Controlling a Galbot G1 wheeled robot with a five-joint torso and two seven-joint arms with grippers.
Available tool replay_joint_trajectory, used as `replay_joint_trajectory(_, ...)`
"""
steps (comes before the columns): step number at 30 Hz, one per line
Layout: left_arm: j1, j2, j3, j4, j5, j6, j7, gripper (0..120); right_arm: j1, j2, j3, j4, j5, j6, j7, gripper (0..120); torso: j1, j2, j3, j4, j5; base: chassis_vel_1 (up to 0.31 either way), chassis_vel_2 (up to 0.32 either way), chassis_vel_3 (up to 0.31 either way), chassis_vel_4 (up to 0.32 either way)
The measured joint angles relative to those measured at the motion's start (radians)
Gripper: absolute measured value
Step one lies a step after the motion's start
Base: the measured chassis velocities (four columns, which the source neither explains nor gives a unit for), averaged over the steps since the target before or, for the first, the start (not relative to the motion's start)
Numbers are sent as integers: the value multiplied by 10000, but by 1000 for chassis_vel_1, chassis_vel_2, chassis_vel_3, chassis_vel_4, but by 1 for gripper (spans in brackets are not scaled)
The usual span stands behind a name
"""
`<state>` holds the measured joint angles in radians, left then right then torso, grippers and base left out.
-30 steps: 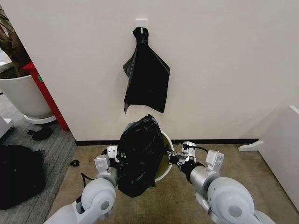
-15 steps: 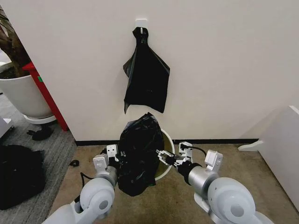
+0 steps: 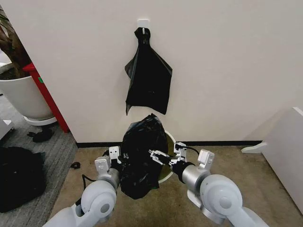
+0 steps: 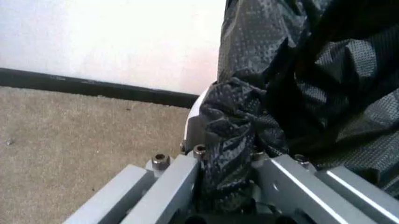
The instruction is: Place the garbage bag over the trash bin.
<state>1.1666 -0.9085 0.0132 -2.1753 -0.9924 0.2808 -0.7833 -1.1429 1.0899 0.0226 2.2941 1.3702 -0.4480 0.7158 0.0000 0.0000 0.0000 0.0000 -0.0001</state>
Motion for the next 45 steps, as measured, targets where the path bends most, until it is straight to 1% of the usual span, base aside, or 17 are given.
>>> replay_joint_trajectory(4,-33,-2,1,-2,10,0,3,0,0,56,-247,-122,-433,31,-24,66,0,0,0,0,0,0,0,0,0)
replay_joint_trajectory(6,-42,-3,1,-2,15,-1,3,0,-3,55,-272,-125,-517,35,-54,65,0,0,0,0,0,0,0,0,0)
replay_joint_trajectory(8,-73,-6,0,20,45,-2,3,0,-32,23,-321,-126,-885,34,-222,54,0,0,0,0,0,0,0,0,0)
replay_joint_trajectory(10,-90,-21,-1,52,86,-3,6,0,-58,-35,-357,-126,-1367,31,-447,46,0,0,0,0,0,0,0,0,0)
replay_joint_trajectory(11,-90,-21,-1,52,86,-3,6,0,-58,-35,-357,-126,-1367,31,-447,46,0,0,0,0,0,0,0,0,0)
replay_joint_trajectory(14,-94,-53,-1,86,132,-4,16,0,-51,-77,-372,-121,-1600,29,-563,32,0,0,0,0,0,0,0,0,0)
replay_joint_trajectory(16,-93,-70,-1,100,144,-13,33,0,-43,-89,-378,-98,-1634,20,-583,26,0,0,0,0,0,0,0,0,0)
replay_joint_trajectory(19,-88,-99,-1,109,138,-136,117,0,-51,-137,-416,-120,-1981,-69,-816,11,0,0,0,0,0,0,0,0,0)
replay_joint_trajectory(20,-88,-99,-1,109,138,-136,117,0,-51,-137,-416,-120,-1981,-69,-816,11,0,0,0,0,0,0,0,0,0)
replay_joint_trajectory(23,-122,-104,-2,109,107,-153,121,0,-59,-198,-489,-241,-2492,-128,-1114,0,0,0,0,0,0,0,0,0,0)
replay_joint_trajectory(25,-153,-91,-6,96,83,-154,121,0,-69,-257,-550,-355,-2893,-160,-1309,0,0,0,0,0,0,0,0,0,0)
replay_joint_trajectory(30,-178,-55,-33,77,69,-154,94,0,-118,-375,-557,-375,-3286,-221,-1413,0,0,0,0,0,1,0,0,0,0)
replay_joint_trajectory(35,-196,-74,-44,121,75,-154,70,0,-280,-689,-443,63,-3655,-453,-1291,0,0,0,0,0,1,0,0,0,0)
replay_joint_trajectory(38,-221,-136,-25,167,81,-154,69,0,-358,-960,-395,404,-4372,-923,-1204,0,0,0,0,0,2,0,0,0,0)
replay_joint_trajectory(40,-270,-179,21,203,82,-154,67,0,-408,-1180,-360,542,-5399,-1141,-1432,0,0,0,0,0,1,0,0,0,0)
replay_joint_trajectory(41,-286,-182,31,207,81,-154,65,0,-416,-1240,-338,565,-5632,-1177,-1503,0,0,0,0,-1,1,0,0,0,0)
replay_joint_trajectory(45,-395,-169,40,223,34,-150,53,0,-411,-1396,-162,620,-5717,-1326,-1343,0,0,0,0,-1,2,0,0,0,0)
